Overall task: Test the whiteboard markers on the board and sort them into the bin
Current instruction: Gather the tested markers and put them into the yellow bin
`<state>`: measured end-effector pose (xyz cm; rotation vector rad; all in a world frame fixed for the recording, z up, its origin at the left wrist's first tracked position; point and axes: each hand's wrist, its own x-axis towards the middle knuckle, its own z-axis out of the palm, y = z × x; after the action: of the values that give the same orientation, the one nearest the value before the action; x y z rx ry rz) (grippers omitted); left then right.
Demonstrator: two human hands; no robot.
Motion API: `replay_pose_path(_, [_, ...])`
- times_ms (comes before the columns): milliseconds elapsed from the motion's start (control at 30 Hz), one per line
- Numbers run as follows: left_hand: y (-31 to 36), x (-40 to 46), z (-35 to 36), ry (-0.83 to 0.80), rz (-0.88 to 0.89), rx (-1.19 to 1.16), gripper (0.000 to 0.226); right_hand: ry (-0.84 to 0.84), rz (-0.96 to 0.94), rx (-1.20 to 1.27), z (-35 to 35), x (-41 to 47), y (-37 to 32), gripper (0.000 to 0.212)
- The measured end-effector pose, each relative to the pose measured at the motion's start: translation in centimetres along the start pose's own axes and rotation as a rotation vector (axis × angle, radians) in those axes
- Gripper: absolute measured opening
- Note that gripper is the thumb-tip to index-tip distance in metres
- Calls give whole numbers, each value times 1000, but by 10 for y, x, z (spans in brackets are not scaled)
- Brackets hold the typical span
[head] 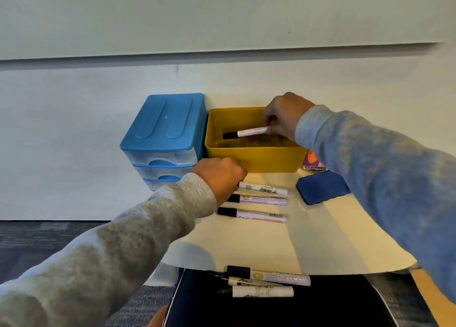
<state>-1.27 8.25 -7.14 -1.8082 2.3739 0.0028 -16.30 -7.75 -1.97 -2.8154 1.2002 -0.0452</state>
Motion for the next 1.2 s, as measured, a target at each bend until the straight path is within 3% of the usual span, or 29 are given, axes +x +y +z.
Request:
replay_pose_path(133, [-4,-10,-18,50,8,27,14,-153,20,-47,7,20,-6,10])
replay_pose_path(267, [-9,-15,-45,96,3,61,17,-192,11,-85,13,28,-6,11])
replay_pose_path(433, [-19,-15,-76,129,-40,65,16,-67,-5,-50,10,20,3,17])
replay_pose_path(633, [-39,16,-84,138,-148,145,20,256,11,40,-15,-20,24,12])
replay_pose_path(800, [-38,59,-74,39,-186,233,15,477,-19,82,-27,-58,18,15])
replay_pose_path(900, [-35,77,-67,-19,-176,251,7,504,-66,112,-29,-72,8,22])
replay_pose_path(1000, [-35,88,-61,-58,-163,236,31,474,-120,124,-26,-82,-3,21])
replay_pose_path(1200, [-35,86,-72,12,-143,258,35,341,-220,124,-5,-94,-22,11])
